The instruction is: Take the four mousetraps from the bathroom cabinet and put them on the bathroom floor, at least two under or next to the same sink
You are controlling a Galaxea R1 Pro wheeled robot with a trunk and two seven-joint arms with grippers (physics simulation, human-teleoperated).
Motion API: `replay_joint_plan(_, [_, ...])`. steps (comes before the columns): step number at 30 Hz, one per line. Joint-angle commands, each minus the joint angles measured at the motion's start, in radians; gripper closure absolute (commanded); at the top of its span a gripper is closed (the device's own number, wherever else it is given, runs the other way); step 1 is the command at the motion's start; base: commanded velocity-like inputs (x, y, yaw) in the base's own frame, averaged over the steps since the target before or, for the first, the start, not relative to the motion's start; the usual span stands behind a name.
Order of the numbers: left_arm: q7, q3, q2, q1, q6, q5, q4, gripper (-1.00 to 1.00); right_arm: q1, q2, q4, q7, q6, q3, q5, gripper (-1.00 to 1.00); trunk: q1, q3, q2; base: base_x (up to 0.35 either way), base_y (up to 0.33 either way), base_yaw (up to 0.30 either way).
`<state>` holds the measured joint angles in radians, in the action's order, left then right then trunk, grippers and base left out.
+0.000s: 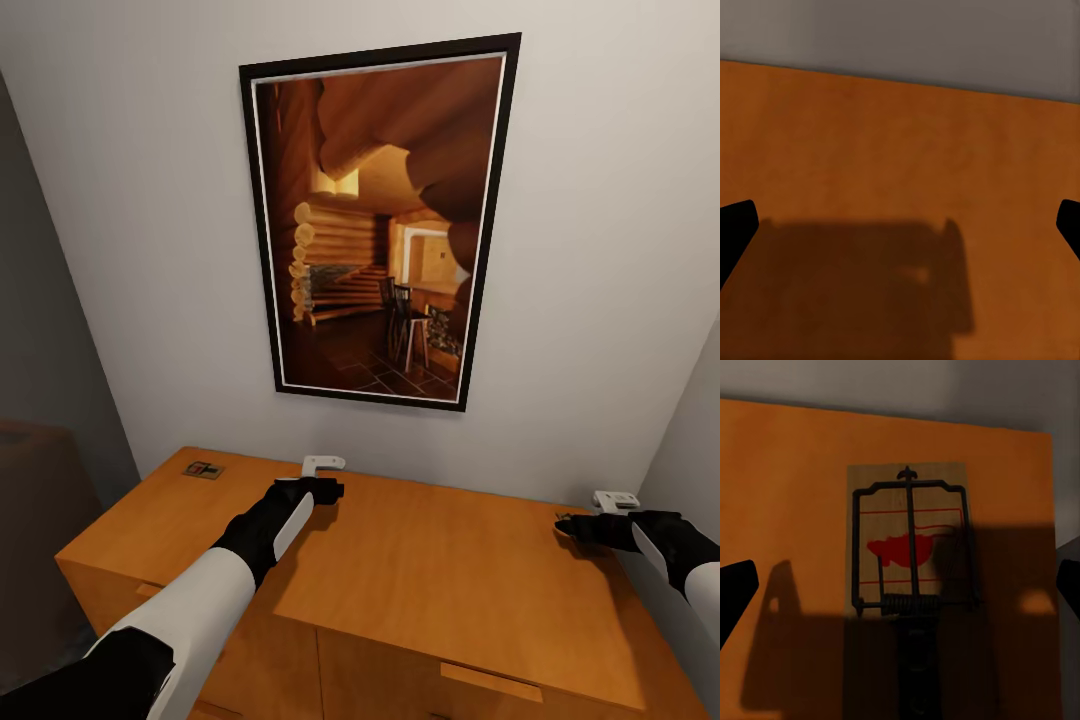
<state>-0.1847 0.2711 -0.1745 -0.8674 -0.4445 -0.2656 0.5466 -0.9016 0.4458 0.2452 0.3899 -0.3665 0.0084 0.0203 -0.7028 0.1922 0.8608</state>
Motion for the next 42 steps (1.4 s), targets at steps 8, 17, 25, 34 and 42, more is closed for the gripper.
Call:
replay_joint_plan(8, [-0.009,0.003,0.000,-0.001,-0.003,-0.011,0.001,-1.00,0.000,0.001,0.002,0.003,-0.006,0.001,0.003,-1.00,0.000,0.002,0.001,0.000,0.000,0.000])
replay_joint_plan(17, [-0.008,0.003,0.000,-0.001,-0.003,-0.011,0.001,-1.00,0.000,0.001,0.002,0.003,-0.006,0.000,0.004,-1.00,0.000,0.002,0.001,0.000,0.000,0.000])
replay_joint_plan(25, [-0.007,0.003,0.000,-0.001,-0.003,-0.011,0.001,-1.00,0.000,0.001,0.002,0.005,-0.006,0.001,0.004,-1.00,0.000,0.002,0.001,0.000,0.000,0.000])
replay_joint_plan(34, [-0.009,0.003,0.000,-0.001,-0.003,-0.011,0.001,-1.00,0.000,0.000,0.002,0.004,-0.005,0.001,0.004,-1.00,-0.012,0.011,0.022,0.000,0.000,0.000])
replay_joint_plan(42, [-0.011,0.003,0.000,-0.001,-0.003,-0.011,0.001,-1.00,0.000,-0.001,0.002,0.004,-0.005,0.001,0.004,-1.00,-0.042,0.036,0.078,0.000,0.000,0.000])
